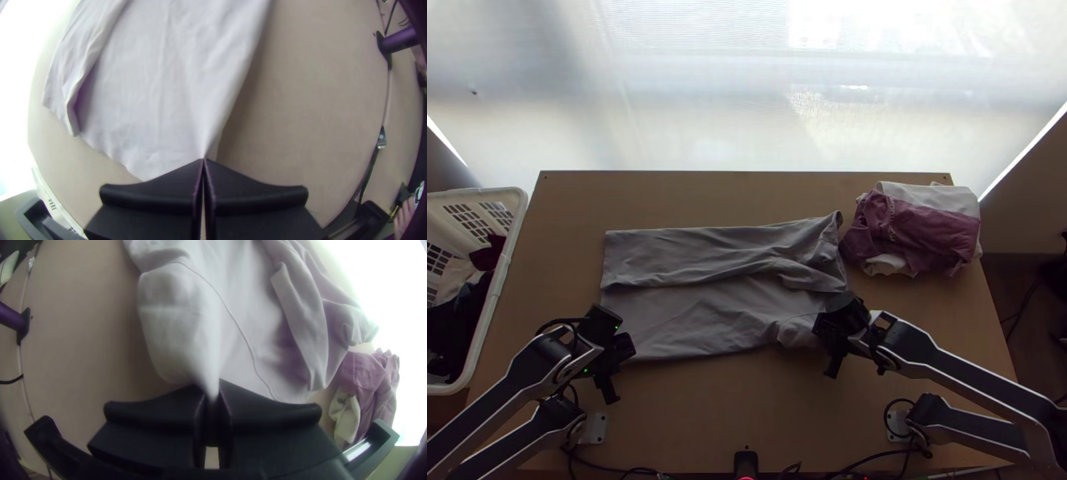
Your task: Fold the t-shirt
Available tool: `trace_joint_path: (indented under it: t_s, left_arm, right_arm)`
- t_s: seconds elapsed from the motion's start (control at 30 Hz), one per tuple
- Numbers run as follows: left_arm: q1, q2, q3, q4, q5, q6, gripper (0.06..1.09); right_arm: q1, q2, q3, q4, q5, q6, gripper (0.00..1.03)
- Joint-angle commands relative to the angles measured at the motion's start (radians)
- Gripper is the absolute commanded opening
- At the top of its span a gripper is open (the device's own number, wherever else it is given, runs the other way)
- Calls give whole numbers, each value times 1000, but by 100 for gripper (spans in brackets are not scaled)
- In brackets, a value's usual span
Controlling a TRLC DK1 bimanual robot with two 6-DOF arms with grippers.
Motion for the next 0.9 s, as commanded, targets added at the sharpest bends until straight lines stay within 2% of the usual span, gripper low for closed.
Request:
trace_joint_path:
  t_s: [0.0,0.23,0.43,0.53,0.63,0.87]
  left_arm:
    - [37,-40,47,-90,34,7,10]
    - [80,-58,182,-213,117,6,10]
    - [92,-58,229,-288,121,3,10]
    - [104,-55,251,-334,164,0,10]
    - [112,-38,263,-310,169,0,10]
    - [227,170,298,-135,170,64,10]
  right_arm:
    - [-2,-90,-10,-93,-23,-15,3]
    - [-3,-175,3,-225,-62,-35,3]
    - [-5,-256,35,-369,-98,-47,3]
    - [-5,-301,58,-424,-109,-53,3]
    - [-6,-308,85,-434,-115,-53,3]
    - [-89,-178,136,-334,-115,-116,3]
